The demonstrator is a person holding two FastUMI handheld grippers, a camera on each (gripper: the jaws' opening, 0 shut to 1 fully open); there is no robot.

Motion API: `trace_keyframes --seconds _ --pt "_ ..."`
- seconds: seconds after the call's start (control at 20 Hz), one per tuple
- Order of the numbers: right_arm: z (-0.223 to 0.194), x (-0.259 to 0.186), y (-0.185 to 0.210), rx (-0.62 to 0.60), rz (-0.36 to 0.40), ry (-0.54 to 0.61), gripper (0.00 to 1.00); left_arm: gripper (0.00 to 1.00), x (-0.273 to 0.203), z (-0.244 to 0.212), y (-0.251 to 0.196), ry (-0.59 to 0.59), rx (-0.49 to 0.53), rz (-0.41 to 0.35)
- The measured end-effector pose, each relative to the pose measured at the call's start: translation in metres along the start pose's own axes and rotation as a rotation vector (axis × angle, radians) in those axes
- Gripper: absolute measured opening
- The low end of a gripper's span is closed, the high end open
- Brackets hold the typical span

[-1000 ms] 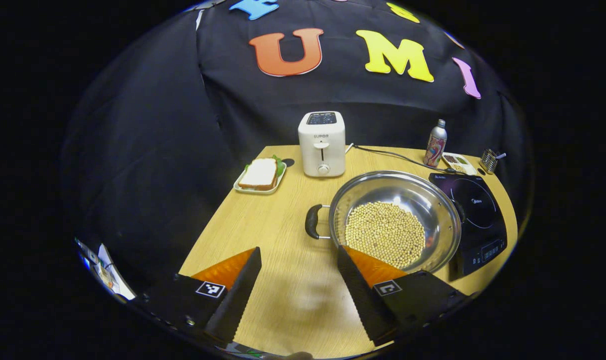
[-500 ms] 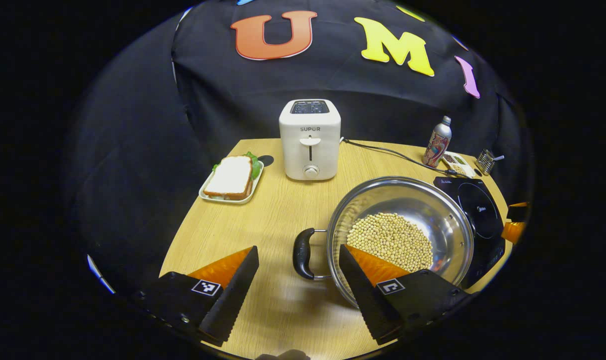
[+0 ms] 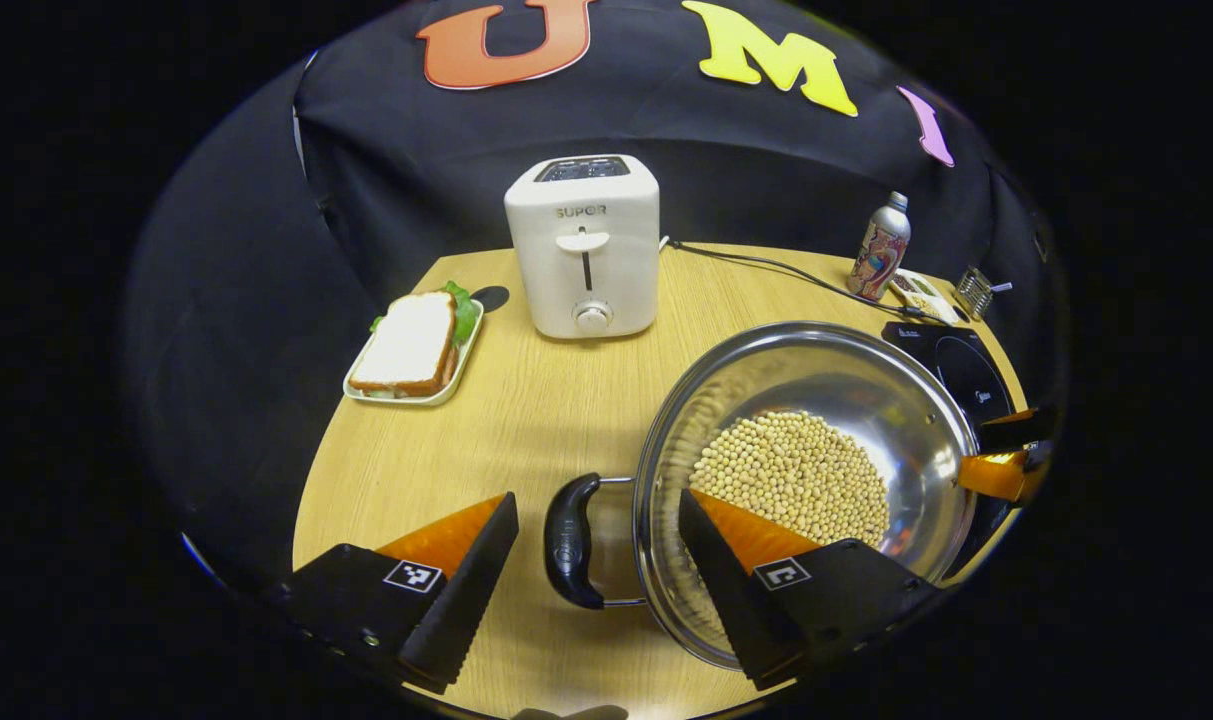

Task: First push the handle of the pot to place it horizontally, then grasp the pot with both hands and set it on the induction cooktop.

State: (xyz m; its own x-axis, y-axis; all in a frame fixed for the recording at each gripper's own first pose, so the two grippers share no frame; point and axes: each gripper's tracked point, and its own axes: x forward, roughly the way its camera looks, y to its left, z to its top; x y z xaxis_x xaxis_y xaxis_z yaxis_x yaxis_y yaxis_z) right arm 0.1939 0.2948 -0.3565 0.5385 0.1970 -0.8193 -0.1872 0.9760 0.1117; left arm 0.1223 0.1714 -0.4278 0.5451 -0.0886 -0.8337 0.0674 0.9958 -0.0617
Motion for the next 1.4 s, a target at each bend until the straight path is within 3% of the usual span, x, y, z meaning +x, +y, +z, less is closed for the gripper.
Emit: trace_keyframes --seconds 0.2,0.25,0.45,0.65,0.7,0.8,0.85,0.9,0.95,1.0,1.1,1.15,1.4 --pt "0.003 0.009 0.002 0.01 -0.029 0.012 0.87 0.97 0.007 -0.004 -0.001 0.045 -0.012 -0.013" --pt "0.002 0.009 0.002 0.008 -0.037 0.022 0.8 0.95 0.01 -0.005 -0.001 0.049 -0.019 -0.016" --pt "0.003 0.01 -0.001 0.031 -0.056 0.026 0.79 0.73 0.015 -0.015 -0.006 0.092 -0.027 -0.032" --pt "0.004 0.01 -0.001 0.07 -0.048 0.045 0.71 0.71 0.015 -0.016 -0.008 0.114 -0.054 -0.047" --pt "0.004 0.01 -0.002 0.073 -0.049 0.049 0.72 0.6 0.017 -0.015 -0.009 0.119 -0.071 -0.058" --pt "0.007 0.01 -0.002 0.078 -0.046 0.042 0.66 0.77 0.015 -0.016 -0.011 0.13 -0.085 -0.088" --pt "0.005 0.009 -0.002 0.073 -0.046 0.042 0.65 0.65 0.015 -0.016 -0.011 0.13 -0.081 -0.093" --pt "0.006 0.01 -0.002 0.072 -0.049 0.044 0.63 0.73 0.015 -0.016 -0.011 0.133 -0.075 -0.089" --pt "0.007 0.009 -0.003 0.076 -0.057 0.039 0.64 0.63 0.013 -0.017 -0.01 0.132 -0.071 -0.088" --pt "0.006 0.009 -0.003 0.078 -0.062 0.041 0.6 0.72 0.013 -0.016 -0.01 0.129 -0.068 -0.087" --pt "0.008 0.005 -0.001 0.081 -0.053 0.029 0.6 0.71 0.007 -0.017 -0.01 0.131 -0.061 -0.088" --pt "0.009 0.002 0.0 0.075 -0.049 0.022 0.58 0.62 0.001 -0.017 -0.011 0.123 -0.059 -0.09" --pt "0.012 -0.013 0.005 0.06 -0.045 -0.003 0.6 0.61 -0.009 -0.013 -0.007 0.108 -0.057 -0.081"
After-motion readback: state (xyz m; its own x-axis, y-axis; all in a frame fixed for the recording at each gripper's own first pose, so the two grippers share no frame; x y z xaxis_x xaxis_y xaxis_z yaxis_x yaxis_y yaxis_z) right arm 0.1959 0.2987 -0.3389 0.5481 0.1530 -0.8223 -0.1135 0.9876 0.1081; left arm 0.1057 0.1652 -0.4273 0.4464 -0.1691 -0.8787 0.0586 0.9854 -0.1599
